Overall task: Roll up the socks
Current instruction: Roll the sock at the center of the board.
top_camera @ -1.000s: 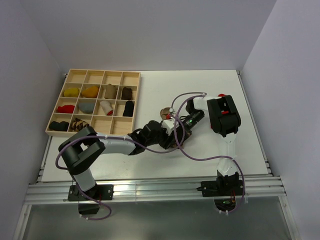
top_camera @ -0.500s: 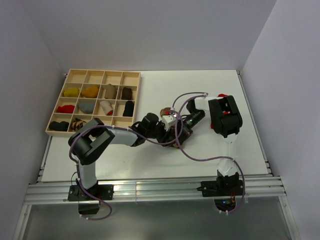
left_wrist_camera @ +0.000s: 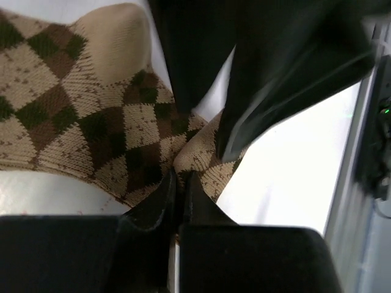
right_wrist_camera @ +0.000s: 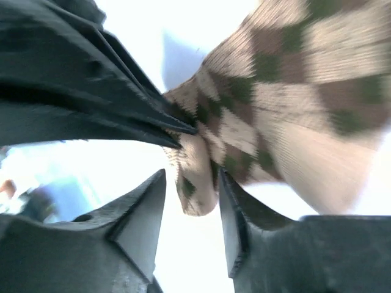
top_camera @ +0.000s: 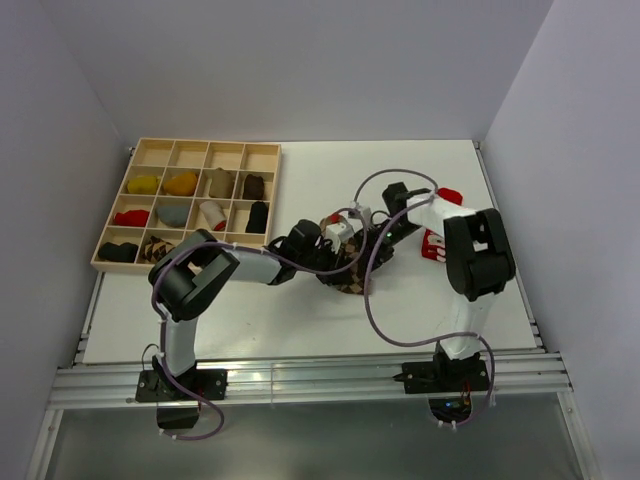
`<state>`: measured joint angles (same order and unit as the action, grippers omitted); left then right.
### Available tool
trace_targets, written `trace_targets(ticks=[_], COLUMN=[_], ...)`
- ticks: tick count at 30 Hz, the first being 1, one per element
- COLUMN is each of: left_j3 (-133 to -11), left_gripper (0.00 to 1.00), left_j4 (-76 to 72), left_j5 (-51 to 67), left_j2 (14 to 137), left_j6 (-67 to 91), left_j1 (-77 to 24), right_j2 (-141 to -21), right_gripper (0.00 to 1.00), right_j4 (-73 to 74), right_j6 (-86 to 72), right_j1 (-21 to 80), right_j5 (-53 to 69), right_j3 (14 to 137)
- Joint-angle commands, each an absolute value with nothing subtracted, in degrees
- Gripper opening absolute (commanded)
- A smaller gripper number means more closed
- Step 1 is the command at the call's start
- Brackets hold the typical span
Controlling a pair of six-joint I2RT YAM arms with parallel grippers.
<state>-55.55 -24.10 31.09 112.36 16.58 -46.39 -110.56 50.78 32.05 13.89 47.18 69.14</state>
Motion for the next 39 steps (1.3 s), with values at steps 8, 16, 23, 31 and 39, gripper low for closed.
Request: trace_targets(ticks=[8,16,23,31,39], left_j3=[-57.7,-56.9,-61.6,-62.8,-63.7], left_gripper=[0.00,0.00,0.00,0.00,0.00], left_j4=[-9.0,-12.9,-5.5,-5.0,-5.9], left_j5=[34.6,42.1,44.0,47.0,48.9], left_j2=[116.4,119.3,122.3,124.5,125.0], left_j6=[38.6,53.4,54.7,56.5,56.6], left_j1=[-43.8,-43.1,-42.8,-41.0,-40.9], right_j2=[-89.1,-70.1,-58.1,-57.0,-59.6], right_gripper=[0.53,0.56,0.68,0.70,0.68], right_j4=[35.2,27.9,20.0,17.7,10.9], right_j6=[32.0,45.6,58.3,61.6,60.0], right_j1=[8.0,10.7,22.6,30.8,36.9], right_j5=[39.4,34.7,31.5,28.3,21.8], right_j3=[61.6,45.6,30.6,25.5,23.5])
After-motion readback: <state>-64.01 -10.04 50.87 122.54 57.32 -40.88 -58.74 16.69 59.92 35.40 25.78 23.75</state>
